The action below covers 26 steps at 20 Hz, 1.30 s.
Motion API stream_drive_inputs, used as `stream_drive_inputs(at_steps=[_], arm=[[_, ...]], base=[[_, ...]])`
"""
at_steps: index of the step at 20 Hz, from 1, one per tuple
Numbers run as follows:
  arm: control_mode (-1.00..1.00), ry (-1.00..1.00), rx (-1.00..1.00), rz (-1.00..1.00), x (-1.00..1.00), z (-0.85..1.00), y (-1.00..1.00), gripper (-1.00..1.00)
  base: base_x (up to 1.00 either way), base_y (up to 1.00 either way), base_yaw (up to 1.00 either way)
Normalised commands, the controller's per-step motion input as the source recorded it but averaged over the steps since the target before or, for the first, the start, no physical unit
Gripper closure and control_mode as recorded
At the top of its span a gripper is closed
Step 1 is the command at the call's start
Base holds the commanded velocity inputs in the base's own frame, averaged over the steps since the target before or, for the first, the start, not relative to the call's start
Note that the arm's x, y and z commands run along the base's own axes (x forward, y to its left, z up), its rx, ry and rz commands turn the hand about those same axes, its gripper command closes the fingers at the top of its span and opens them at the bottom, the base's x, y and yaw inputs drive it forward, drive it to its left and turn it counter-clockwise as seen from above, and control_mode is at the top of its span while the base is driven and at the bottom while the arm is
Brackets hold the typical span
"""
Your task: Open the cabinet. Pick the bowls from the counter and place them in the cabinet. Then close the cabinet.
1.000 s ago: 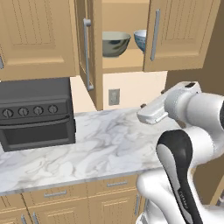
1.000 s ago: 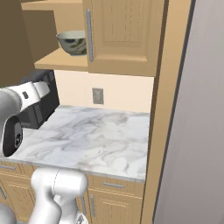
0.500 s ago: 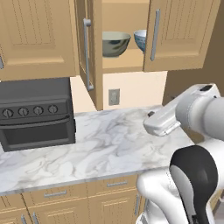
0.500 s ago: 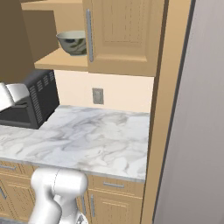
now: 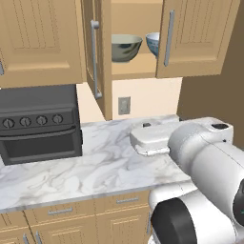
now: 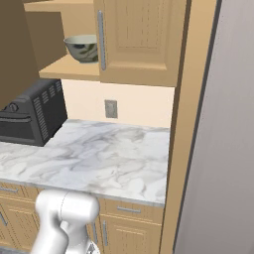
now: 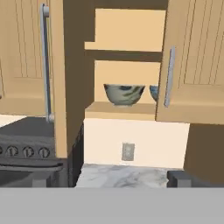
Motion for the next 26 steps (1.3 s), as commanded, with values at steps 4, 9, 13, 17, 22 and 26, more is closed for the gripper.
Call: stream_drive_inputs(at_steps=[4, 9, 13, 17, 22, 26], arm=[[-1.00, -0.31, 0.13, -0.32, -0.12, 0.00, 0.81, -1.00], [-1.00, -0.33, 0.00, -0.31, 0.18, 0.00, 0.71, -1.00], [-1.00, -0.24, 0.00, -0.29, 0.65, 0.00, 0.64, -1.00], [-1.00, -0.06, 0.00, -0.25, 0.88, 0.00, 0.68, -1.00], [-1.00, 0.17, -0.01, -0.18, 0.96, 0.01, 0.41, -1.00], [-1.00, 0.41, 0.00, -0.07, 0.99, 0.13, 0.00, -1.00]], base=[[0.00, 0.00, 0.00], [0.00, 0.00, 0.00], [0.00, 0.00, 0.00], [0.00, 0.00, 0.00], [0.00, 0.00, 0.00], [0.00, 0.00, 0.00]])
